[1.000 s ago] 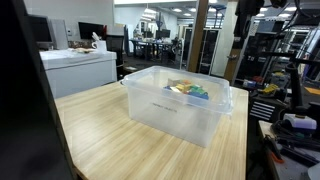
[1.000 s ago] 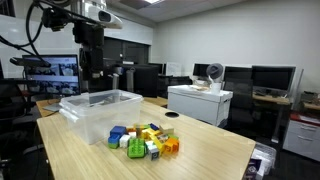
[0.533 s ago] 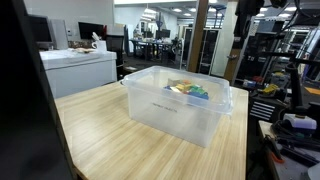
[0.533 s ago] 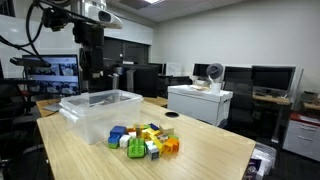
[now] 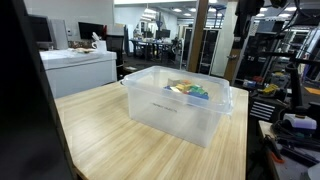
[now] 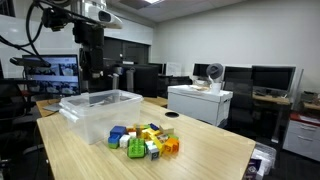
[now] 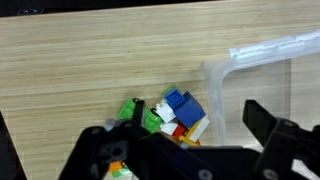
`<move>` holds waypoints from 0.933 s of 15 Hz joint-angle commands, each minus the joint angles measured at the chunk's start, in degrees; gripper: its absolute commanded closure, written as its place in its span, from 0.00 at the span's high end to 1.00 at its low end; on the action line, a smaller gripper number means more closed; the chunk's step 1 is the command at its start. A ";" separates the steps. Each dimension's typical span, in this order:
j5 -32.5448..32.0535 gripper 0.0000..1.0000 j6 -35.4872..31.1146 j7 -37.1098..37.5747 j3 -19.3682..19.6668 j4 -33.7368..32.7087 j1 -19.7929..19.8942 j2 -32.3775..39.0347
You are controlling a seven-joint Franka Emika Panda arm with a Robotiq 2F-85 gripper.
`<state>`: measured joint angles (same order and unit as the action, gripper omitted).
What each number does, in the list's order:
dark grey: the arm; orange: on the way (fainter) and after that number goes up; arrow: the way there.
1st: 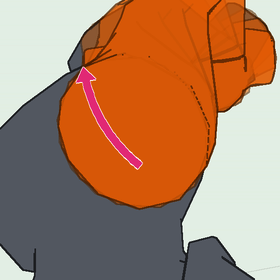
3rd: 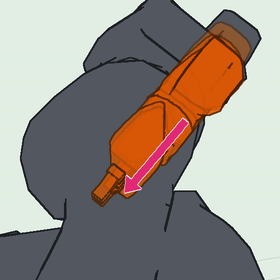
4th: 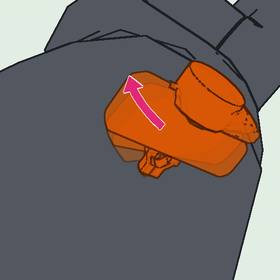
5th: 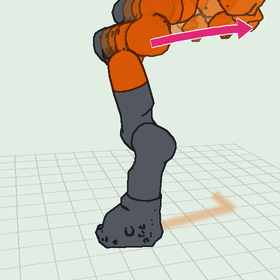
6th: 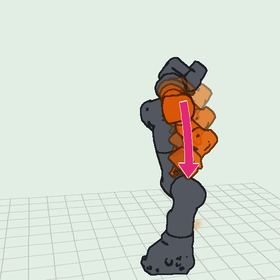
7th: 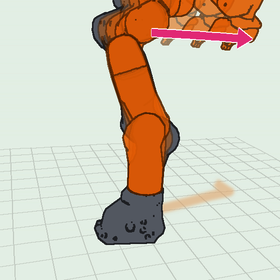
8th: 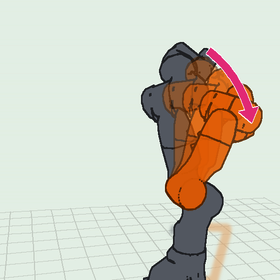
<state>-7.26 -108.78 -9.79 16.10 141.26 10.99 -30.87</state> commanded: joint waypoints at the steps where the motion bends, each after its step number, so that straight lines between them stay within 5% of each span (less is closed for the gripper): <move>1: 0.35 1.00 0.06 -0.32 -0.62 -0.09 0.71 0.13; 10: 3.57 1.00 0.24 1.45 -0.24 -1.26 0.32 2.39; 14: 6.76 1.00 -10.31 4.44 -0.24 -0.94 0.31 7.89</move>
<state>-2.95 -113.04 -7.14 16.12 141.24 11.03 -27.87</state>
